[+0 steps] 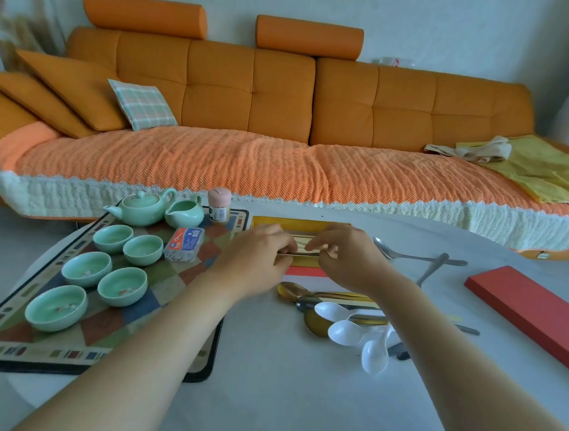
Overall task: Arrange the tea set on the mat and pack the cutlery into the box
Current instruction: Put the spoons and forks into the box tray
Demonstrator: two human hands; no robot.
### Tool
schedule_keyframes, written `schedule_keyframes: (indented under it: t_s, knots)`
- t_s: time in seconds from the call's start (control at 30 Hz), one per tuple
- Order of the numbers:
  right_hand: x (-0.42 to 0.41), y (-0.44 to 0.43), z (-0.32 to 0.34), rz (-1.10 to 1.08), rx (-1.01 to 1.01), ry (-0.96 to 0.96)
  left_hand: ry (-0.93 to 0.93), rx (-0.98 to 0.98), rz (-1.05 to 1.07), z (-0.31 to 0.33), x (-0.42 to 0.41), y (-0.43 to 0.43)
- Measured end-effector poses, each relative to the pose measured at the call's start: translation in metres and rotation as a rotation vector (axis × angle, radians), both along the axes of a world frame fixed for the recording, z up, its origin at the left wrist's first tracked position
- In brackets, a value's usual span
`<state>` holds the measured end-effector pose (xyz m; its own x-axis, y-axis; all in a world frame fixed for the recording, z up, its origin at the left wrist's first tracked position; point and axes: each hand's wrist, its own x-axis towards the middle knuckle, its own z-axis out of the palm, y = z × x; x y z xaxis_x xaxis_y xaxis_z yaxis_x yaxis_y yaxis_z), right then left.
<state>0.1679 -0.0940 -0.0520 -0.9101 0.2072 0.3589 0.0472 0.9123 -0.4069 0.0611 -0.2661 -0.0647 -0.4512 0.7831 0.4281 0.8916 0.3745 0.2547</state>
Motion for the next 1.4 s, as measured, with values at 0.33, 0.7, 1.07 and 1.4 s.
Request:
schedule_keyframes:
  t_s: [0.33,0.7,1.07,1.4]
  knots:
    - [0.047,0.01,0.003,0.014,0.047,-0.354,-0.105,-0.312,-0.089,-0.006,0.031,0.009]
    - [0.044,0.011,-0.008,-0.037,-0.021,-0.275,-0.298,0.077,0.063,-0.003,0.029,0.014]
    - [0.008,0.01,-0.01,-0.125,-0.046,0.073,-0.129,0.355,0.142,-0.001,-0.004,0.006]
    - [-0.038,0.008,-0.027,-0.249,0.001,-0.055,0.054,0.025,0.082,-0.018,-0.019,0.003]
